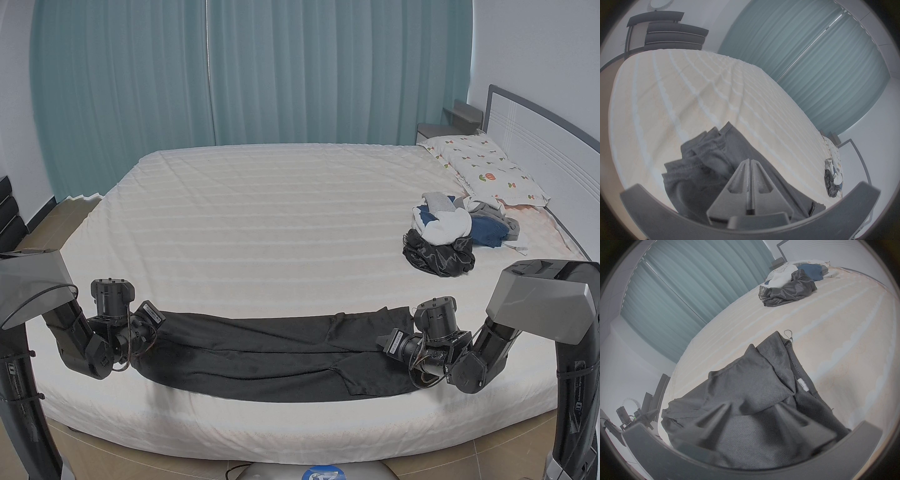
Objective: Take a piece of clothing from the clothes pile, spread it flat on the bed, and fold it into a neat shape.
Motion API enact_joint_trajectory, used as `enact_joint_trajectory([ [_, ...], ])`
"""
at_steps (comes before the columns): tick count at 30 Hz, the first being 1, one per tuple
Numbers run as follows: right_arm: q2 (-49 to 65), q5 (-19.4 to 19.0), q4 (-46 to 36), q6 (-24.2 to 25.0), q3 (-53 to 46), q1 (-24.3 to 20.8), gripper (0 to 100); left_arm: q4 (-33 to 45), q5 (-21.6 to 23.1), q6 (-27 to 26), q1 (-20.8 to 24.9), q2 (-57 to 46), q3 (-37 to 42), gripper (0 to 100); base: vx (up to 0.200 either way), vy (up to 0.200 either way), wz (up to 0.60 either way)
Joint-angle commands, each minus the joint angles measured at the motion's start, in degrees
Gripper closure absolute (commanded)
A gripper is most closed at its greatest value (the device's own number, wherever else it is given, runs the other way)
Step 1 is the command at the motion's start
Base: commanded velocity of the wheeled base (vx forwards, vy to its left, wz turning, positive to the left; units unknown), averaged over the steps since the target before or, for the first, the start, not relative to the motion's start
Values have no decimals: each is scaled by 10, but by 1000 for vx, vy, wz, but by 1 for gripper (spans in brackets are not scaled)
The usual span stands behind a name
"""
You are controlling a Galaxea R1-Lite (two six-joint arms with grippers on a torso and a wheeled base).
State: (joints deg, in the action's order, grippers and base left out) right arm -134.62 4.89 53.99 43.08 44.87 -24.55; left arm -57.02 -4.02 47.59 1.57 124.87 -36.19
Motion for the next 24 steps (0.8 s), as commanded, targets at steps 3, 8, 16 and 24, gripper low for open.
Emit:
enact_joint_trajectory([
  [3,73,-1,-2,-2,-22,18,0,25,7,-1,-32,8,-58,100,0,0,0],
  [8,96,-3,0,-5,-17,58,0,126,18,-19,-41,34,-143,100,0,0,0],
  [16,63,-37,11,2,-14,91,0,152,63,-78,-44,79,-187,100,0,0,0],
  [24,45,-46,37,2,-9,93,0,152,64,-99,-72,93,-213,100,0,0,0],
])
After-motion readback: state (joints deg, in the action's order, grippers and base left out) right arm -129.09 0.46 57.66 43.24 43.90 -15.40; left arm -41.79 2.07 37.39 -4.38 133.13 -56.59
